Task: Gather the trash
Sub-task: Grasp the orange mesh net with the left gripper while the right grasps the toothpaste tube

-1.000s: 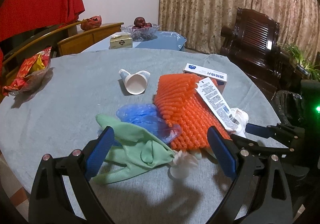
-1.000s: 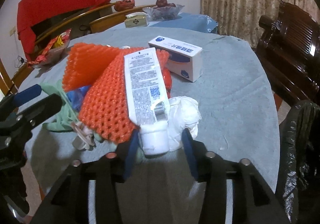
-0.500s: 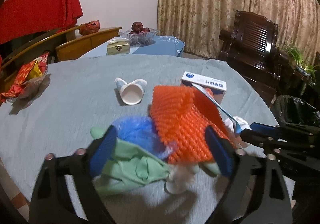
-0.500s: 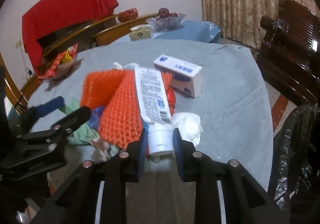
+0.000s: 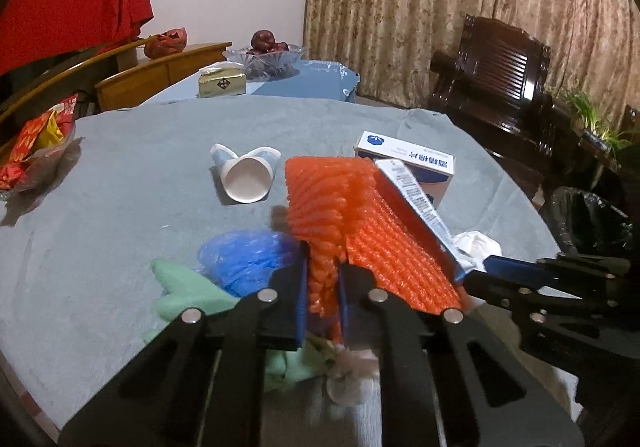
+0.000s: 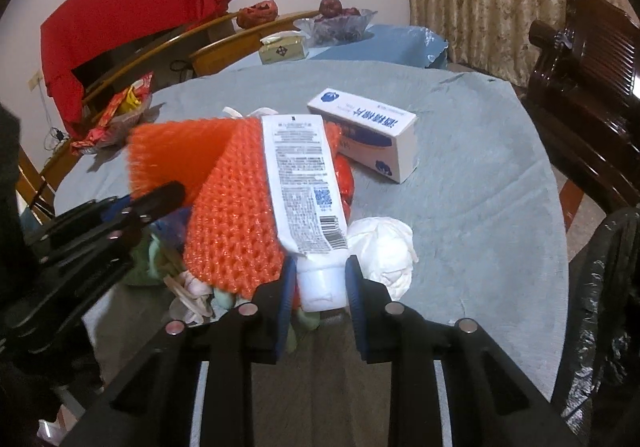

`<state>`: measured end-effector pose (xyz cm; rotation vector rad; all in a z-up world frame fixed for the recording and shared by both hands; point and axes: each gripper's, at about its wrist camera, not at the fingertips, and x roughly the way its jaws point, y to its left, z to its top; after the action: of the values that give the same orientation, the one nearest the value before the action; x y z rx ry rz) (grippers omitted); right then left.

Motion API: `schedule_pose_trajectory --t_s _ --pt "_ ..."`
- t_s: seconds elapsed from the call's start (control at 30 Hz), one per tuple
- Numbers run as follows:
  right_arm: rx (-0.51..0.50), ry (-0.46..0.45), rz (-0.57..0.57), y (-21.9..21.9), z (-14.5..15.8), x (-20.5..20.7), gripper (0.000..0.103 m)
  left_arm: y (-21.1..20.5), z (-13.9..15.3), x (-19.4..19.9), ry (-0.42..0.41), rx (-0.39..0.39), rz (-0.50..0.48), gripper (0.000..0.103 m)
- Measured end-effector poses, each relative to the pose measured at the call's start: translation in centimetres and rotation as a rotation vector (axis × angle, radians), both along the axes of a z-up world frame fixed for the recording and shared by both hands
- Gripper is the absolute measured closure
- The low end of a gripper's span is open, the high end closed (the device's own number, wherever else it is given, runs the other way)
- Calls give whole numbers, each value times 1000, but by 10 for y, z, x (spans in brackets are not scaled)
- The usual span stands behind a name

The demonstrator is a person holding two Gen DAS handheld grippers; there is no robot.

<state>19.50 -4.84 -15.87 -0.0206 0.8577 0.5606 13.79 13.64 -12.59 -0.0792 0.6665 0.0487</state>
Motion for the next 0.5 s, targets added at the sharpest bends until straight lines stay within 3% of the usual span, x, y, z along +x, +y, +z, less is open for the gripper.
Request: schedule_pose_trajectory --t_s 0.23,0.33,0.4,0.5 --pt "-9 9 9 8 -8 8 68 3 1 -8 6 -24 -9 92" --pt "-6 19 16 11 -8 11 67 3 -3 -6 23 -24 -3 83" --pt "-13 14 19 11 -6 10 74 5 -3 -2 29 -33 12 62" --pt "6 11 22 6 0 9 74 8 0 3 20 -37 23 62"
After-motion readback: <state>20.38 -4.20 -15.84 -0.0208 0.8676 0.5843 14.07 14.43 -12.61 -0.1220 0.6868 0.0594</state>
